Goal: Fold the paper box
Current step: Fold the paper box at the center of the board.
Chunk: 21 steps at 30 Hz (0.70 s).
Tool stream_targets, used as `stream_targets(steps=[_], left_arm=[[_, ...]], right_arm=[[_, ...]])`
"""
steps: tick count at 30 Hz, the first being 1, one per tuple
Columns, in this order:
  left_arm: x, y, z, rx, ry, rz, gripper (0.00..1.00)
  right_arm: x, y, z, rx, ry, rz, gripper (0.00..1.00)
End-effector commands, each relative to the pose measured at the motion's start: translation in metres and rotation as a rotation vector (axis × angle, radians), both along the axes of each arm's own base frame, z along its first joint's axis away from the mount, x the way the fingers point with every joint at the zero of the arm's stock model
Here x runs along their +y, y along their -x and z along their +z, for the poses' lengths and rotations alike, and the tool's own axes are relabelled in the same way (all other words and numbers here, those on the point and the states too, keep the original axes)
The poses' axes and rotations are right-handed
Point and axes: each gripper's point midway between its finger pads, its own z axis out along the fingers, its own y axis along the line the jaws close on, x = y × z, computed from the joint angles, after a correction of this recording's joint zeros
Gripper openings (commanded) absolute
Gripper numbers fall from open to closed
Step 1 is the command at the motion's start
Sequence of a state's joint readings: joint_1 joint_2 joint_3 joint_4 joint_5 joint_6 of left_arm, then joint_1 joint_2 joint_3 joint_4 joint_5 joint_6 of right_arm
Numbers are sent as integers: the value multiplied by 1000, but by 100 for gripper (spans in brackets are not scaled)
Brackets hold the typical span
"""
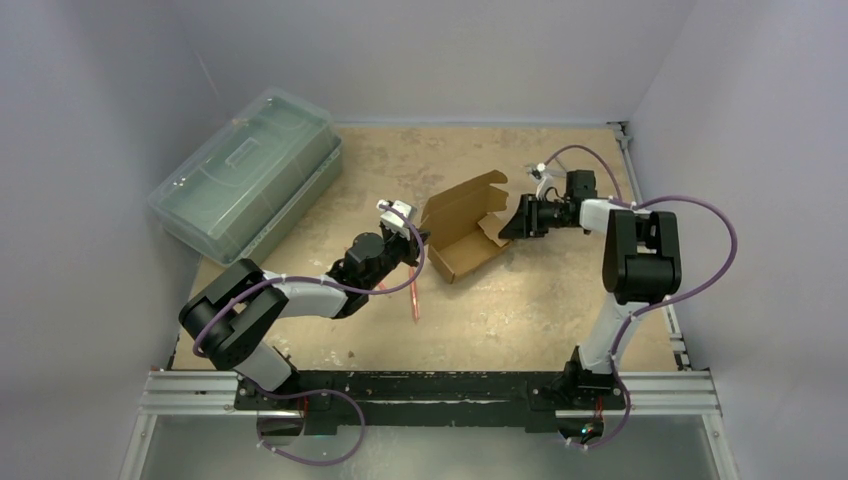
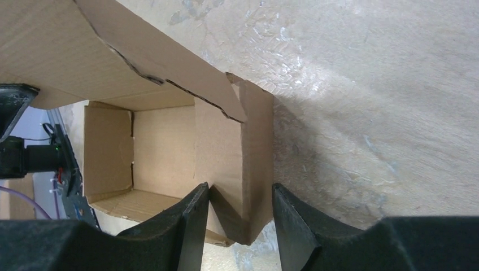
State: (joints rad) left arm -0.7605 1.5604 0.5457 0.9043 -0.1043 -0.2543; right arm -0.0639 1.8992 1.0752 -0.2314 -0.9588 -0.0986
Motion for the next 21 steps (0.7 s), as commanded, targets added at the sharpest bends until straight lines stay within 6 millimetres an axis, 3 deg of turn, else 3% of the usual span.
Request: stream_targets(steps=[1,5,15,17,19,21], left_arm=[[-11,-2,25,-32,84,-19,0],[-12,-2,25,-3,117,-12,0],[-14,-1,28,56,174,3,0],[-15,-1,29,69,186,3,0],[-16,0,30,80,198,1,0],[-17,2,33,82,211,-7,0]], right_arm=[[4,-12,18,-120,69,21,46],[5,-14,16,-152,130,27,44],[9,-15,11,-203,244,39,24],[10,-16,11,-230,280,48,17],[11,-18,13,-265,322,48,0],[9,-20,17,-313,371,44,0]])
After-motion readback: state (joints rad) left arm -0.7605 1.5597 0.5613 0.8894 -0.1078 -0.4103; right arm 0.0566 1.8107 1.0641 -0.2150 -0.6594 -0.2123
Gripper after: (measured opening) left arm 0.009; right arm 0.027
